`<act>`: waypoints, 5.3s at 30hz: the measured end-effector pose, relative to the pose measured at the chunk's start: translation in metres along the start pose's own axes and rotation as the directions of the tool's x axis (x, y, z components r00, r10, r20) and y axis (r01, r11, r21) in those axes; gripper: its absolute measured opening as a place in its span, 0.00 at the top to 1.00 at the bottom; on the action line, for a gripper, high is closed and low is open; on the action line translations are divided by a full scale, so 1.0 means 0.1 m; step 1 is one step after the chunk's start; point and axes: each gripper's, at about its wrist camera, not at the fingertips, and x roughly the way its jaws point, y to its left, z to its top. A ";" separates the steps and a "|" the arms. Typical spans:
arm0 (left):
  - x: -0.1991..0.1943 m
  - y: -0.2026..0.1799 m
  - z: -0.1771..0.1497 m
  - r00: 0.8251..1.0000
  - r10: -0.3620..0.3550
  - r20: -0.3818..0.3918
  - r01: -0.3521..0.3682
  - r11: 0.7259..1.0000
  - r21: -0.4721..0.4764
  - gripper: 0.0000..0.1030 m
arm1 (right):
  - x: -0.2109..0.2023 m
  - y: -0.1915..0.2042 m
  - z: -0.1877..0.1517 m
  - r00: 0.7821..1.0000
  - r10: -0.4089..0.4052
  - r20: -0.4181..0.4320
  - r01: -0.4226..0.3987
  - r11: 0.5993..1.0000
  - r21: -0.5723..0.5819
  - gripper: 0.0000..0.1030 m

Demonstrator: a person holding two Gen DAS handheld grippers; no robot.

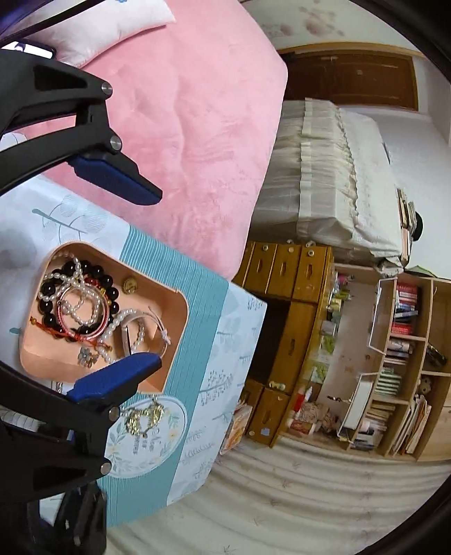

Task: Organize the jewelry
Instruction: 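Carry the necklace into the box with the left tool while the right tool drops the flower clip in, then grasp the pearl-beaded gold pin with the right tool while the left tool grasps the gold comb, then lower the pin and comb into the peach box and open both tools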

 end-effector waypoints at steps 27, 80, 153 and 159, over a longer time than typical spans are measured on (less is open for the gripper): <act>0.23 -0.23 -0.13 0.961 -0.173 -0.216 0.181 0.983 0.020 0.17 | -0.15 -0.31 -0.24 0.999 -0.030 -0.024 0.031 0.997 0.067 0.75; 0.37 -0.46 -0.23 0.947 -0.168 -0.273 0.192 0.979 0.066 0.17 | 0.19 -0.54 -0.64 0.978 -0.072 -0.198 0.055 0.994 -0.090 0.88; 0.04 -0.82 0.40 0.953 -0.179 -0.245 0.211 0.971 0.112 0.93 | -0.99 -1.05 -0.40 0.984 -0.064 0.164 0.028 0.976 0.214 0.88; 0.11 -0.42 0.17 0.968 -0.101 -0.229 0.123 0.989 0.084 0.93 | -0.69 -0.70 -0.07 0.989 -0.012 0.151 -0.015 0.984 0.178 0.88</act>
